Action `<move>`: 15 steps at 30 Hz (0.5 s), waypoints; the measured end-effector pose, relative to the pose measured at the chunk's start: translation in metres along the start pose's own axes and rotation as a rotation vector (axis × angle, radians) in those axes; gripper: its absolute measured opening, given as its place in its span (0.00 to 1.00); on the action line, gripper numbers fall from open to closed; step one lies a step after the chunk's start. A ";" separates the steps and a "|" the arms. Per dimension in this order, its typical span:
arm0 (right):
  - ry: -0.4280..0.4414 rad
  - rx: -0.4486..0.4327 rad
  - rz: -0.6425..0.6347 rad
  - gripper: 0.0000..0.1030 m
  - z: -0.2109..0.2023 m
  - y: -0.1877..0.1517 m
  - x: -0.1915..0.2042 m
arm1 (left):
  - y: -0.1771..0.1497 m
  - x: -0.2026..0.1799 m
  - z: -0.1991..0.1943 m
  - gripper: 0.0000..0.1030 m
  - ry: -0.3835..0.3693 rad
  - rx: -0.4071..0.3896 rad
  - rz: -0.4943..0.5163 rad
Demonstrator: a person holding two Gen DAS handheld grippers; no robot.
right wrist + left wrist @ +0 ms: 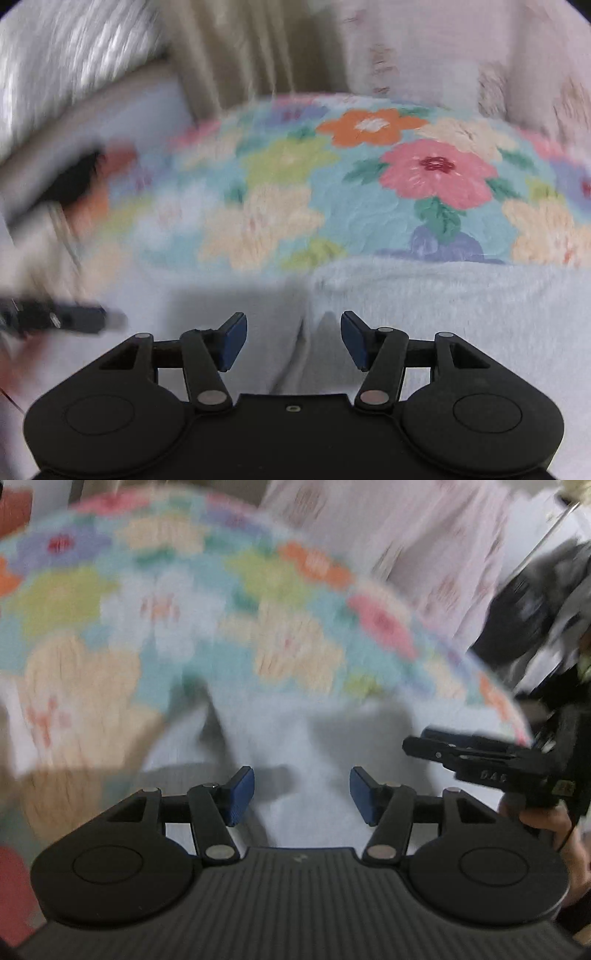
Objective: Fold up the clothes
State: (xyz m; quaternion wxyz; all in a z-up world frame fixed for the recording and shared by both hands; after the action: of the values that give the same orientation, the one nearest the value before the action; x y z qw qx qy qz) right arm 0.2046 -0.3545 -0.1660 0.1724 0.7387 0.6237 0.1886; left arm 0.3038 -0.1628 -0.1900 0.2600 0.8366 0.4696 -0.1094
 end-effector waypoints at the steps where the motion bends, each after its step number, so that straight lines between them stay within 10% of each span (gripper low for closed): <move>1: -0.027 0.001 -0.003 0.59 0.001 -0.004 -0.002 | 0.000 0.006 0.007 0.48 0.040 0.023 -0.013; 9: -0.179 0.008 0.129 0.67 -0.028 -0.034 -0.038 | -0.005 0.058 -0.037 0.52 0.255 -0.021 -0.175; 15: -0.137 -0.063 0.078 0.68 -0.065 -0.065 -0.017 | -0.057 0.060 -0.048 0.56 0.133 0.011 -0.264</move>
State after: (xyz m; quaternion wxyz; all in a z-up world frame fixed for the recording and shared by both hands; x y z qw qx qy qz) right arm 0.1146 -0.3598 -0.1427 0.2302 0.7680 0.5748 0.1636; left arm 0.2848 -0.0696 -0.1941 0.2073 0.7744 0.5911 -0.0898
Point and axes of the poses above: each gripper's, at about its wrist camera, not at the fingertips, and z roughly the way its jaws point, x to its left, y to its top, the point moved 7 cm from there along z, roughly the way its jaws point, and after that the axes turned 12 degrees about x, right-handed, at the moved point
